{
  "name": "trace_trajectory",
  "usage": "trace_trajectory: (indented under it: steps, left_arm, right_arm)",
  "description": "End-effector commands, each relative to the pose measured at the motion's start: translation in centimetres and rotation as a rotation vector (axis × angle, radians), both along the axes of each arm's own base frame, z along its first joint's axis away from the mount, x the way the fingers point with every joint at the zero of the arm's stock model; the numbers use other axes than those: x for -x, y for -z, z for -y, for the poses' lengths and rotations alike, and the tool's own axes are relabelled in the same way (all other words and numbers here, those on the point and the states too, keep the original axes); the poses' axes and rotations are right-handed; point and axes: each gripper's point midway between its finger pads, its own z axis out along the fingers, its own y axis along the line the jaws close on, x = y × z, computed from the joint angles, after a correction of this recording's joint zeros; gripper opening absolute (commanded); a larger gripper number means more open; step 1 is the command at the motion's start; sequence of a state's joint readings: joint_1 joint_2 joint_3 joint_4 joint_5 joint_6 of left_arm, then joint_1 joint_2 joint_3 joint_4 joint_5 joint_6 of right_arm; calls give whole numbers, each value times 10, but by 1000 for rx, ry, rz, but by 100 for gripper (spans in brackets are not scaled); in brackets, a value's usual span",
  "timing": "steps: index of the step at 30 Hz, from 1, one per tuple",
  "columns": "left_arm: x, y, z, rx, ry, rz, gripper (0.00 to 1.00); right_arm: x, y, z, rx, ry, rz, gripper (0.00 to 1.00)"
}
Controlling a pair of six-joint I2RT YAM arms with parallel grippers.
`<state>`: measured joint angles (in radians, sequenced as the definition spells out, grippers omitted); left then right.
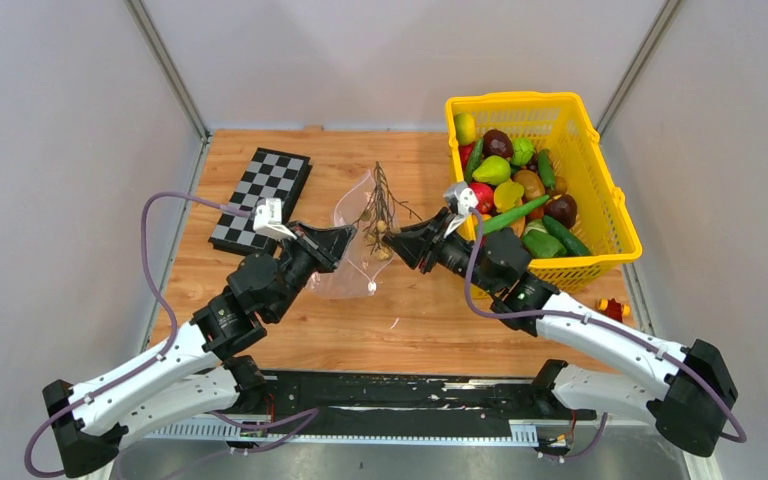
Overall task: Place the food in the zip-top bag and seal the zipper
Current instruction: Place the fake vegetable in the zipper food storage bag.
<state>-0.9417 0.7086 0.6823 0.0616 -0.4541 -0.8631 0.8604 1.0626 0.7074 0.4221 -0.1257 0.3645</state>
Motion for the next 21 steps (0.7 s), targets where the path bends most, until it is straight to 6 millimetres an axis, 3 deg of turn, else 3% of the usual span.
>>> trace_trajectory:
  steps: [1, 6, 11, 15, 21]
  left_arm:
    - [-6, -14, -11, 57, -69, 3, 0]
    - [-8, -17, 2, 40, -33, -12, 0]
    - [-9, -15, 15, 55, 1, -39, 0]
    - [-10, -15, 13, 49, -12, -50, 0]
    - [-8, -22, 9, 49, -13, -55, 0]
  right_arm:
    - [7, -9, 5, 95, 5, 163, 0]
    - [5, -1, 4, 184, 60, 203, 0]
    - [-4, -8, 11, 228, 201, 269, 0]
    - [-6, -11, 13, 266, 230, 314, 2]
    - [-27, -14, 13, 358, 323, 311, 3]
